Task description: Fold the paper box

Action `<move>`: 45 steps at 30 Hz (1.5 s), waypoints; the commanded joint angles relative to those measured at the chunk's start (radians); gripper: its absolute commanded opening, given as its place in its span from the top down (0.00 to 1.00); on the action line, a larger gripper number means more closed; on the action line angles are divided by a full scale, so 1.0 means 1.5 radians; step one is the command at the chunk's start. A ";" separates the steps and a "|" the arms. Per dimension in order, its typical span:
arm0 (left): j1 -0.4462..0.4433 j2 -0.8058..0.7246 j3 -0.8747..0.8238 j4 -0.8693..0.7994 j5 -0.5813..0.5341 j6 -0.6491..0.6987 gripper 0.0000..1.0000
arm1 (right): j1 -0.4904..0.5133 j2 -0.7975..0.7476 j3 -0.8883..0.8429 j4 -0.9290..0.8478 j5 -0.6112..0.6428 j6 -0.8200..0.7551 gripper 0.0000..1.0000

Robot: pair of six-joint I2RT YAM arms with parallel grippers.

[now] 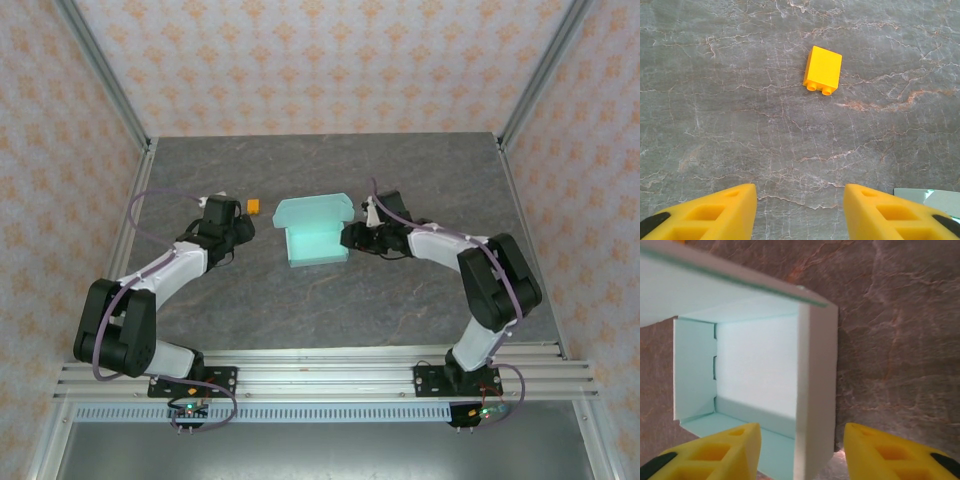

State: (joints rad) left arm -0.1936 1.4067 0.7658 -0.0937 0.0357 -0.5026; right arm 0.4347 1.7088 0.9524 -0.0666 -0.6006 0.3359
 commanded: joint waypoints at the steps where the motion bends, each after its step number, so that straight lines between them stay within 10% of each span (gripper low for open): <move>1: 0.007 -0.025 0.005 -0.021 -0.021 0.012 0.50 | 0.000 0.024 0.038 -0.019 0.015 -0.008 0.59; 28: 0.007 -0.037 0.005 -0.038 -0.010 0.027 0.50 | 0.024 0.052 0.039 -0.036 0.055 -0.024 0.84; 45: 0.039 0.097 0.095 -0.033 -0.005 0.046 0.46 | 0.026 -0.091 0.044 -0.099 0.093 -0.039 0.46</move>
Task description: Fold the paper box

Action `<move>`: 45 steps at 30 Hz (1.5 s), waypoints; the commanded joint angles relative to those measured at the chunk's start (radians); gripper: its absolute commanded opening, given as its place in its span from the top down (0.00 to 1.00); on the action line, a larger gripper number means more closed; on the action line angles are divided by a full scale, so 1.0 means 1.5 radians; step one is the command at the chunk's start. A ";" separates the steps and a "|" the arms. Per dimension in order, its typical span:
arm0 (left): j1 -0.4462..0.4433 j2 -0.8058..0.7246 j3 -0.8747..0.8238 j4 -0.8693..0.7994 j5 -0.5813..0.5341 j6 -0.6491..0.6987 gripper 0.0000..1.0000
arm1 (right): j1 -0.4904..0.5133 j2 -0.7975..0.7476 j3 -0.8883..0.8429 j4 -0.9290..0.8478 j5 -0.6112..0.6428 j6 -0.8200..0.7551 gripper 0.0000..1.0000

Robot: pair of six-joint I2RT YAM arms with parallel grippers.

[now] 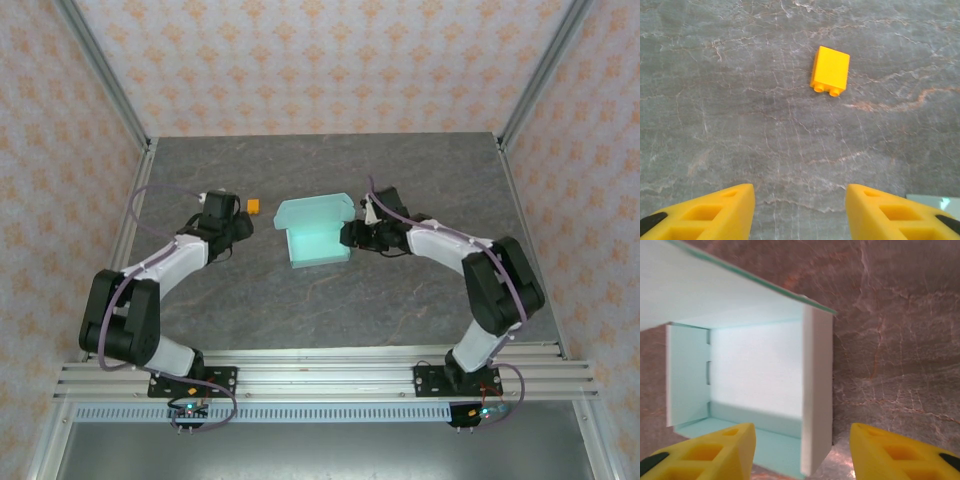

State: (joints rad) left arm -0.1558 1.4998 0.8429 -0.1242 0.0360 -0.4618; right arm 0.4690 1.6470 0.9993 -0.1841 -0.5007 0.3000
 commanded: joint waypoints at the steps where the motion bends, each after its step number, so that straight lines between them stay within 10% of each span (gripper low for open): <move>1: 0.019 0.060 0.063 -0.016 0.003 0.022 0.45 | 0.003 -0.063 0.010 -0.022 0.029 -0.016 0.46; 20: 0.013 0.414 0.480 -0.267 0.039 0.146 0.35 | 0.003 -0.099 -0.019 -0.003 0.051 -0.036 0.43; 31: 0.010 0.443 0.517 -0.300 0.036 0.147 0.58 | 0.003 -0.099 -0.021 -0.008 0.058 -0.043 0.43; 37: 0.010 0.350 0.447 -0.268 -0.023 0.135 0.64 | 0.003 -0.101 -0.021 -0.014 0.064 -0.045 0.43; 45: -0.082 -0.028 0.133 -0.185 -0.062 0.072 0.64 | 0.003 -0.137 -0.015 -0.061 0.126 -0.071 0.42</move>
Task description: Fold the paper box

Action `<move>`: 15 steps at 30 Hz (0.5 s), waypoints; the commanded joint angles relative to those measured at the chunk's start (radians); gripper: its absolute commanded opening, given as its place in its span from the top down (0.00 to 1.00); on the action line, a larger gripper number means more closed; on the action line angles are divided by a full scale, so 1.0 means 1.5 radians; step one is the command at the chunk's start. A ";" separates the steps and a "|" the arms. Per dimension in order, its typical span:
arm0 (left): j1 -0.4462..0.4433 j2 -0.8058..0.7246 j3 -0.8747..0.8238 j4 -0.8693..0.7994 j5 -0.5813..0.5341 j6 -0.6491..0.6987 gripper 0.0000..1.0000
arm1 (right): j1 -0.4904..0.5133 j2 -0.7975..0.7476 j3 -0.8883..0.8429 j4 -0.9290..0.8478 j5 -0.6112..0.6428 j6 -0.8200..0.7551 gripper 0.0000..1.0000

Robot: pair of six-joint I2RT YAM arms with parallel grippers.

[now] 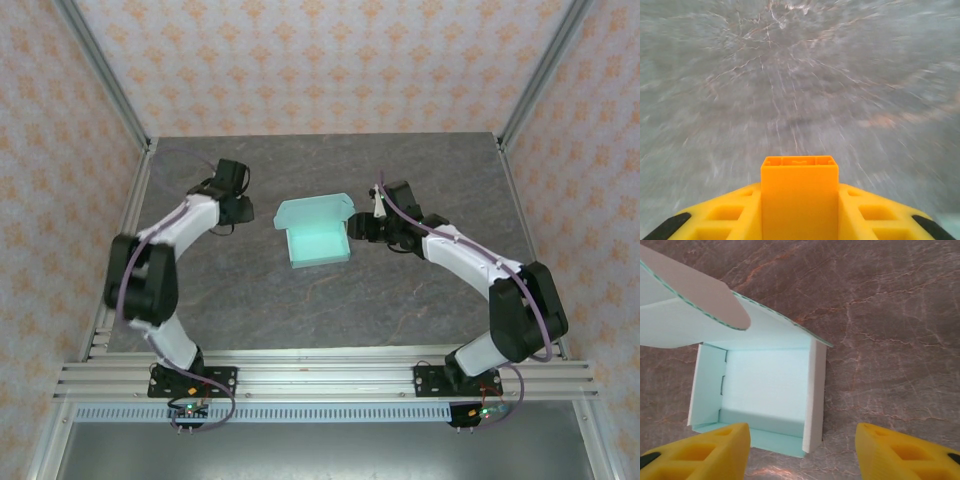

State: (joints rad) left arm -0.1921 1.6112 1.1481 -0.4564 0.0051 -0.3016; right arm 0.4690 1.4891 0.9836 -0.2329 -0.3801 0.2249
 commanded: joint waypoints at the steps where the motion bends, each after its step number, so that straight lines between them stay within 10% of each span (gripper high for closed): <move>1: -0.086 -0.148 -0.107 0.039 -0.056 -0.048 0.64 | 0.001 -0.037 -0.004 -0.035 0.055 -0.023 0.42; 8: -0.319 -0.302 -0.209 0.039 -0.107 -0.119 0.63 | -0.016 -0.085 -0.014 -0.054 0.094 -0.030 0.42; 15: -0.378 -0.056 -0.045 0.020 -0.112 -0.061 0.63 | -0.029 -0.127 -0.044 -0.054 0.108 -0.019 0.41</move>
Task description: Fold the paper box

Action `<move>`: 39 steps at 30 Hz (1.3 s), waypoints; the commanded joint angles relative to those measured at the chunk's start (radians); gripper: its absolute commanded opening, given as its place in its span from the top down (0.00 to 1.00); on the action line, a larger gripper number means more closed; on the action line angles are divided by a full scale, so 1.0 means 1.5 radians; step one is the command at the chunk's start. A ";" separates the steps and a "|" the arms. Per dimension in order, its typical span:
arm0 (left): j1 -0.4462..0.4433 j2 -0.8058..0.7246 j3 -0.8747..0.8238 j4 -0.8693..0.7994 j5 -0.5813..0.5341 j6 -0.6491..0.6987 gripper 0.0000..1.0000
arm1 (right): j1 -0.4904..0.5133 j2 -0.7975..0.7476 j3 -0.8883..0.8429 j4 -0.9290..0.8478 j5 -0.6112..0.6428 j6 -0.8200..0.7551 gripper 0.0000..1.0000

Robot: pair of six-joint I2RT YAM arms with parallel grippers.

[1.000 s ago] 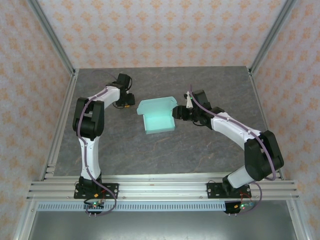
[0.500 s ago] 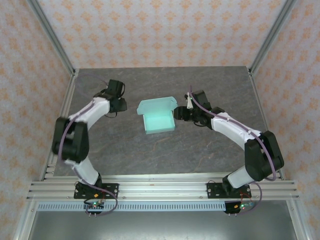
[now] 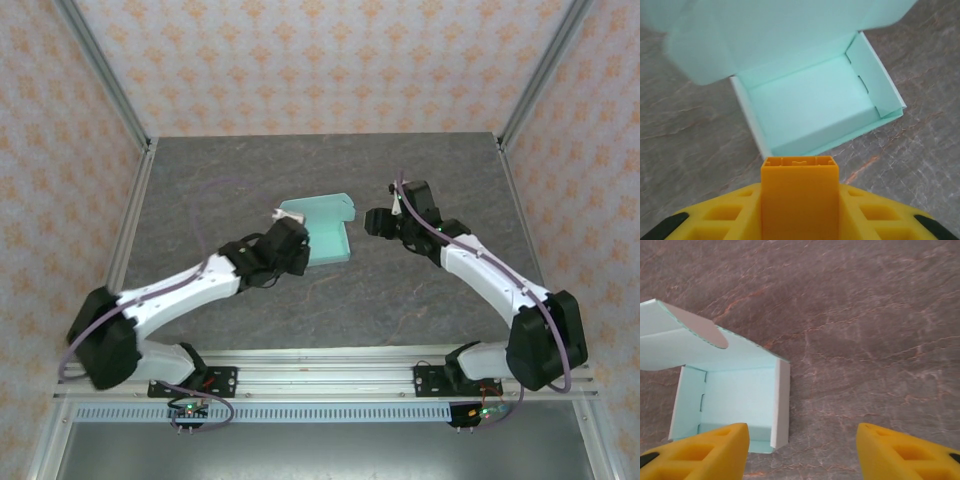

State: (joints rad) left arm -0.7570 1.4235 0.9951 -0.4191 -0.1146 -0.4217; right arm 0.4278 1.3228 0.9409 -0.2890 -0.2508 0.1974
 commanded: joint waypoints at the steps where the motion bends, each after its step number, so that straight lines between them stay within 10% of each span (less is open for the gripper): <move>1: -0.001 0.105 0.082 -0.005 -0.037 0.030 0.63 | -0.002 -0.019 -0.018 -0.020 0.022 0.000 0.41; 18: 0.005 0.315 0.205 -0.015 -0.076 0.046 0.55 | -0.001 -0.017 -0.030 -0.014 -0.005 0.006 0.41; 31: 0.019 0.047 0.029 0.050 -0.066 0.052 0.48 | 0.019 0.031 -0.043 0.166 -0.031 -0.099 0.40; 39: 0.176 -0.147 -0.146 0.160 0.047 0.083 0.35 | -0.008 0.139 0.018 0.216 -0.127 -0.336 0.40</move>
State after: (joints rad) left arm -0.5465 1.2301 0.8204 -0.2722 -0.1230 -0.3340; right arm 0.4362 1.5040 0.9154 -0.0383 -0.3412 -0.1223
